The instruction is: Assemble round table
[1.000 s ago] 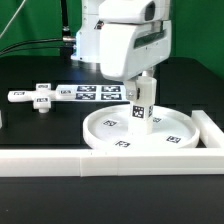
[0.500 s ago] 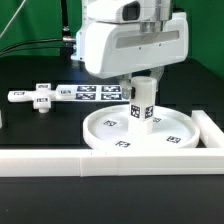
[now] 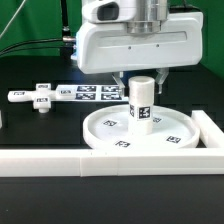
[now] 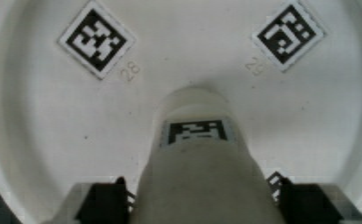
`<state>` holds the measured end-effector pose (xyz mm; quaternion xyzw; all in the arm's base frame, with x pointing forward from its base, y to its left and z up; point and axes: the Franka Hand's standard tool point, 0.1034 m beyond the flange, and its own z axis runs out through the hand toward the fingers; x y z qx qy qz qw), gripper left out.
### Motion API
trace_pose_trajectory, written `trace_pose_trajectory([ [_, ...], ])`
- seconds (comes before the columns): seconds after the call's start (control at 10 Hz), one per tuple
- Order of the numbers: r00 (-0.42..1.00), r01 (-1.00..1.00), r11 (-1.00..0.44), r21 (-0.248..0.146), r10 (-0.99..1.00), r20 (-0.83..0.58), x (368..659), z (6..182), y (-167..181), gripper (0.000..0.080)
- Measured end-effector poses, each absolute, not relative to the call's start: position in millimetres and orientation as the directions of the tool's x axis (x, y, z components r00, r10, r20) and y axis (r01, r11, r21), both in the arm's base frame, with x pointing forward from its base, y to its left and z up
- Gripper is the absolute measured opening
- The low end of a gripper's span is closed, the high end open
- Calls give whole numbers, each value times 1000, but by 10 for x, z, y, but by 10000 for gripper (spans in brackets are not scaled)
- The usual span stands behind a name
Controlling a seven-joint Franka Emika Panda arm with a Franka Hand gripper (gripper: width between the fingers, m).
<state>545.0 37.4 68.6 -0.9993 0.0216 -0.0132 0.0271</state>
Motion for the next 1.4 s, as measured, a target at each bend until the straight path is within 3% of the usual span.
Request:
trace_pose_trajectory([
  [0.2, 969, -246, -967, -67, -247, 11, 5451, 687, 381, 409],
  [0.7, 876, -481, -873, -82, -482, -12, 5454, 688, 392, 409],
  [1.0, 688, -725, -681, -99, -723, -62, 5451, 690, 410, 409],
  [1.4, 425, -905, -417, -86, -897, -124, 5444, 688, 461, 409],
])
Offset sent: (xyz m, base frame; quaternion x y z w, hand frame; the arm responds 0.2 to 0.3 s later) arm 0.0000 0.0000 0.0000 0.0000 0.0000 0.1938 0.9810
